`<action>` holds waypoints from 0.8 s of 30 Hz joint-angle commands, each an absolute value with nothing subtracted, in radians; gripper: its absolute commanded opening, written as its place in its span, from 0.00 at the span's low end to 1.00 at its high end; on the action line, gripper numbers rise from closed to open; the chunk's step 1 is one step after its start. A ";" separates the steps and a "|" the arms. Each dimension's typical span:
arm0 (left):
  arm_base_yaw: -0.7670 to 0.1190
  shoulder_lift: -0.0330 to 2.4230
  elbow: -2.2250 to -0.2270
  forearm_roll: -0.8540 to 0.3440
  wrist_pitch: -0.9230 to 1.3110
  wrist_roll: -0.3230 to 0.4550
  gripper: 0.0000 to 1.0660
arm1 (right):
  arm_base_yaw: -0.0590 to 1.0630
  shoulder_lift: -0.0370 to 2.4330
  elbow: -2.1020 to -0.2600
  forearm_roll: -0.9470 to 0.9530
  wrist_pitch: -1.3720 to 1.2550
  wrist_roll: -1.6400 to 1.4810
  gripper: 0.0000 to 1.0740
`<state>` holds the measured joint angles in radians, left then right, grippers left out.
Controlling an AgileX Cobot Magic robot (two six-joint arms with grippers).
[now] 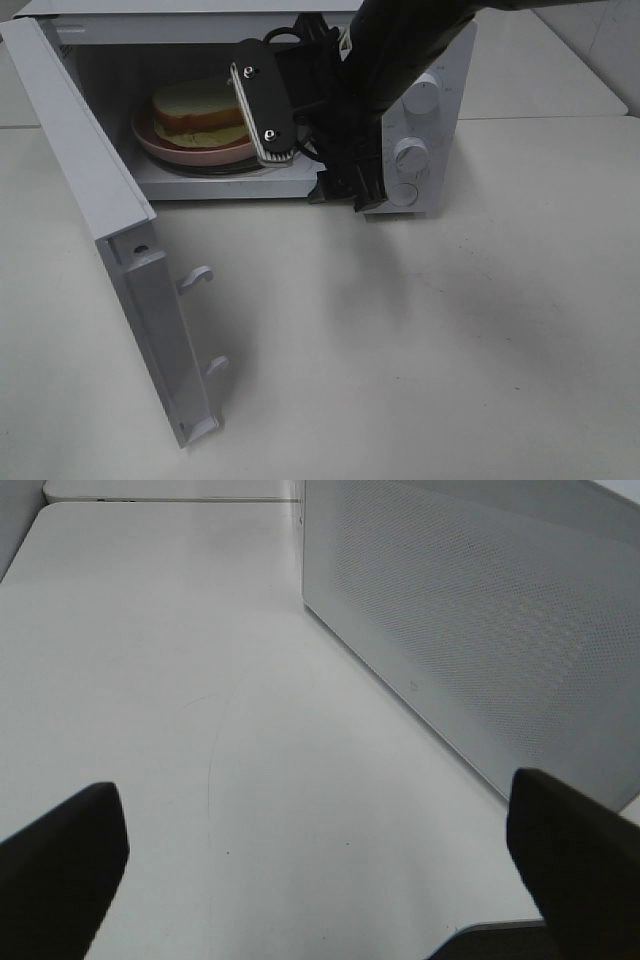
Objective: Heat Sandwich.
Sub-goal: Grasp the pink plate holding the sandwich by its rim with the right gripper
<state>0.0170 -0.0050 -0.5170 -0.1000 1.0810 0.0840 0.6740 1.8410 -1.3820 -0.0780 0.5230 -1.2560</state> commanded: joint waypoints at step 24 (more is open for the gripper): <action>0.019 -0.011 -0.516 -0.103 1.069 0.081 0.91 | 0.690 2.179 -1.730 -0.086 0.522 -1.177 0.79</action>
